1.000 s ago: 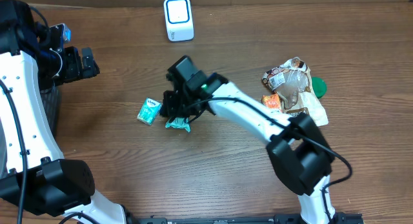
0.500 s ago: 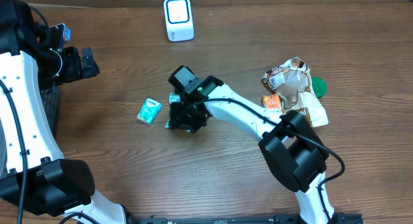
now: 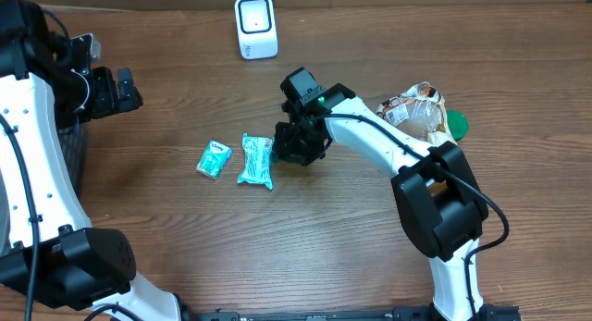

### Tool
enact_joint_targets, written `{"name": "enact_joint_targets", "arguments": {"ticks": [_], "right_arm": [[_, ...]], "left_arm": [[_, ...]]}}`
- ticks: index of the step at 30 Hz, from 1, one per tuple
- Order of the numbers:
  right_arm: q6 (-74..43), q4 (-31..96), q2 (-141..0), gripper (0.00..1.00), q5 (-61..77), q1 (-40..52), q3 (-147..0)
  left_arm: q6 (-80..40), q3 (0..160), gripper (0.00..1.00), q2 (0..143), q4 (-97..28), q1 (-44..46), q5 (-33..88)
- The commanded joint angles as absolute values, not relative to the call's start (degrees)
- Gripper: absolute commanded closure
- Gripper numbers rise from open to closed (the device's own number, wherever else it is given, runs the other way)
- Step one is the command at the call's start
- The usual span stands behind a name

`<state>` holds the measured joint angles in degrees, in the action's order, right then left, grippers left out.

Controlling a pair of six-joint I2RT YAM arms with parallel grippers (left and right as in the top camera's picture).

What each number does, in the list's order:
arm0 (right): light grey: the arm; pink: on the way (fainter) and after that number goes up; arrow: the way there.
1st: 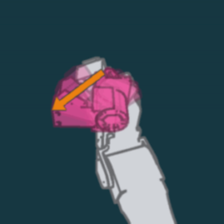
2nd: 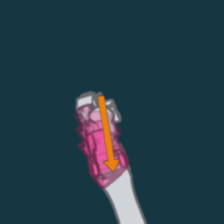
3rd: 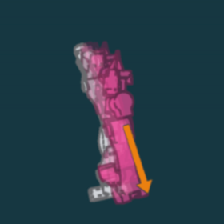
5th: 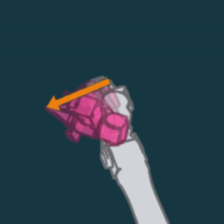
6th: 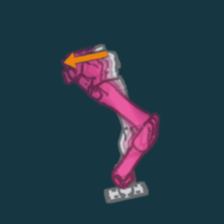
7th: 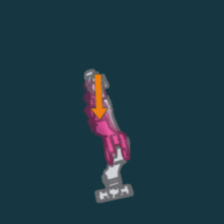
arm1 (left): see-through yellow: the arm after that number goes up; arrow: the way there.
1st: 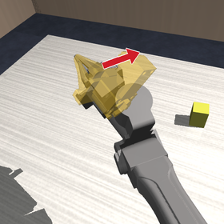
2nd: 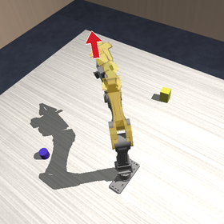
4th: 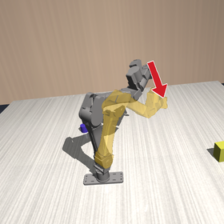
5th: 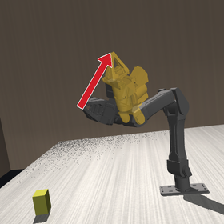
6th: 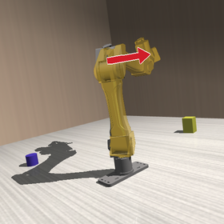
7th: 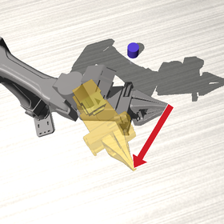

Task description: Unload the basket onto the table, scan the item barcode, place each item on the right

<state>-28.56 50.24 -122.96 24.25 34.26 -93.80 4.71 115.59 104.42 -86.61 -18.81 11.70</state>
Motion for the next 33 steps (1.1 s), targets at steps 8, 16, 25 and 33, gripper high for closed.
{"name": "enact_joint_targets", "arguments": {"ticks": [8, 16, 25, 33], "right_arm": [[-27.8, 36.3, -123.6, 0.58, 21.5, 45.1, -96.4], [-30.1, 32.3, -124.4, 0.56, 15.0, 49.1, -94.9], [-30.0, 34.2, -126.8, 0.57, 15.0, 47.8, -94.5], [-30.0, 44.5, -126.8, 0.61, 15.1, 41.3, -94.6]], "left_arm": [[5.6, 115.9, 0.00, 104.2, -86.5, -19.0, 11.6], [5.6, 115.9, 0.00, 104.2, -86.5, -19.0, 11.6], [5.6, 115.9, 0.00, 104.2, -86.5, -19.0, 11.6], [5.6, 115.9, 0.00, 104.2, -86.5, -19.0, 11.6]]}}
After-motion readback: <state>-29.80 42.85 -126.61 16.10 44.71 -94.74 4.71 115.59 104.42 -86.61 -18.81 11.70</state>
